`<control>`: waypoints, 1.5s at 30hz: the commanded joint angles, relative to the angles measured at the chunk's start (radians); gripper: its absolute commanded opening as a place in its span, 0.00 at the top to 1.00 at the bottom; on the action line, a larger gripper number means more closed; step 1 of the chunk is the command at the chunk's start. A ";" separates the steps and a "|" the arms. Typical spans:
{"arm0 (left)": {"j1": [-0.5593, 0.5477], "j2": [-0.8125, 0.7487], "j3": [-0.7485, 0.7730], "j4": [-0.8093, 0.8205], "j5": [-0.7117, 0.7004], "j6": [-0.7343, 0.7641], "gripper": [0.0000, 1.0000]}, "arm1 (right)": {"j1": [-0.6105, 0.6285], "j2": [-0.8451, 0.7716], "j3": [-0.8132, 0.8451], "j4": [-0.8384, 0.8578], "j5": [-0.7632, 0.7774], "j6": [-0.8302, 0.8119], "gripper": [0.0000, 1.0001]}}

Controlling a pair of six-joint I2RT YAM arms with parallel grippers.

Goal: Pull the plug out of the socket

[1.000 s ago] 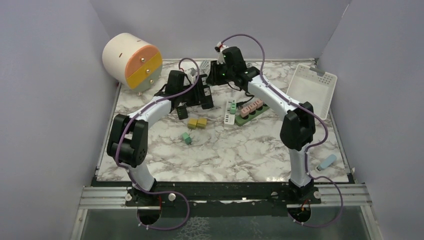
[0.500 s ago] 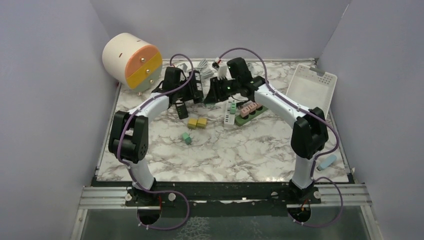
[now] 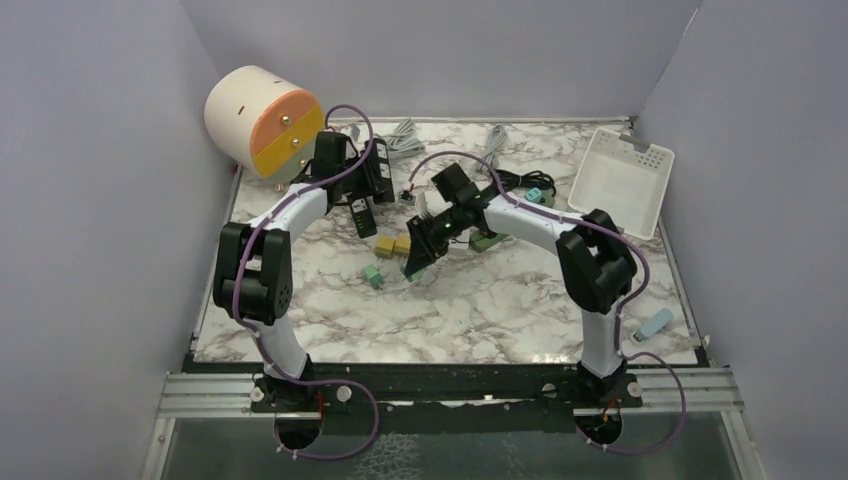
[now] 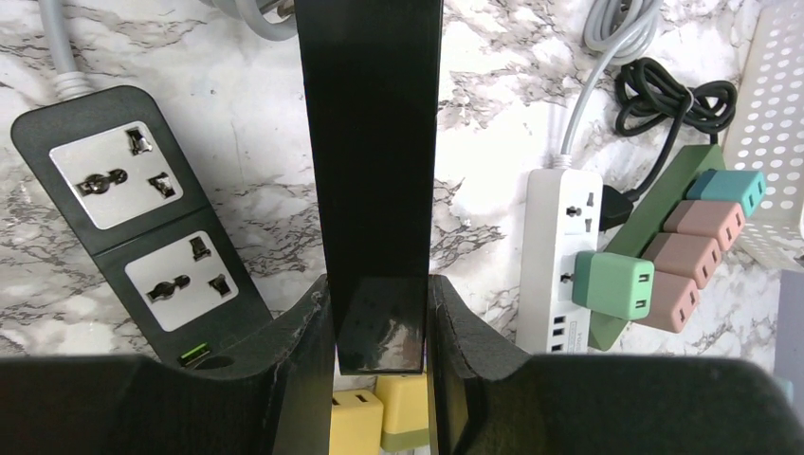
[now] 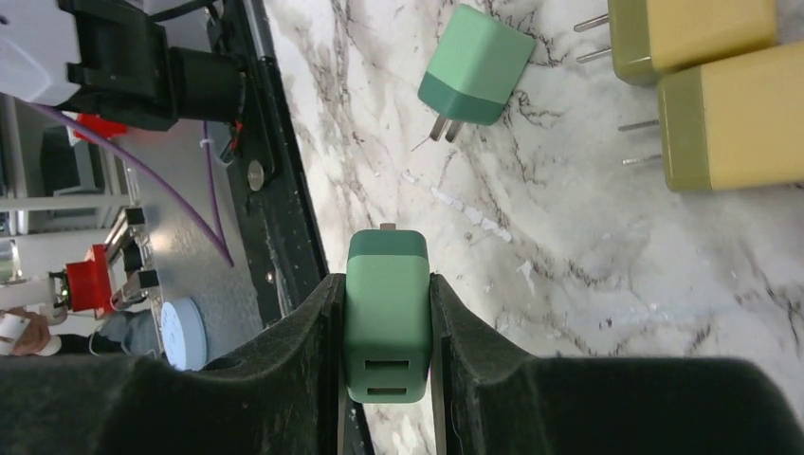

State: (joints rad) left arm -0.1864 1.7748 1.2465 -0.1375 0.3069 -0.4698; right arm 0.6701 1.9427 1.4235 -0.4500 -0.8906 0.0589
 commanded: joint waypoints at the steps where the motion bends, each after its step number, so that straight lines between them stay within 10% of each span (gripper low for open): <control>1: 0.013 -0.063 -0.016 0.055 0.014 0.028 1.00 | 0.032 0.124 0.097 -0.054 -0.001 -0.051 0.92; 8: 0.026 -0.068 -0.044 0.054 0.014 0.030 1.00 | 0.055 0.256 0.196 -0.081 0.031 -0.046 0.85; 20: 0.033 -0.101 -0.053 0.057 0.020 0.032 1.00 | 0.065 0.282 0.304 -0.158 0.091 -0.065 0.19; 38: 0.034 -0.080 -0.057 0.059 0.116 0.044 1.00 | 0.026 -0.282 -0.100 0.231 0.895 0.028 0.00; 45: 0.032 -0.040 -0.039 0.047 0.147 0.037 1.00 | -0.006 -0.135 0.078 0.004 1.134 0.078 0.02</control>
State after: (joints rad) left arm -0.1581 1.7355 1.1812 -0.1455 0.3973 -0.4461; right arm 0.6815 1.7027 1.4254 -0.3401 0.0410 0.0929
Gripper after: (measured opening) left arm 0.344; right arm 0.990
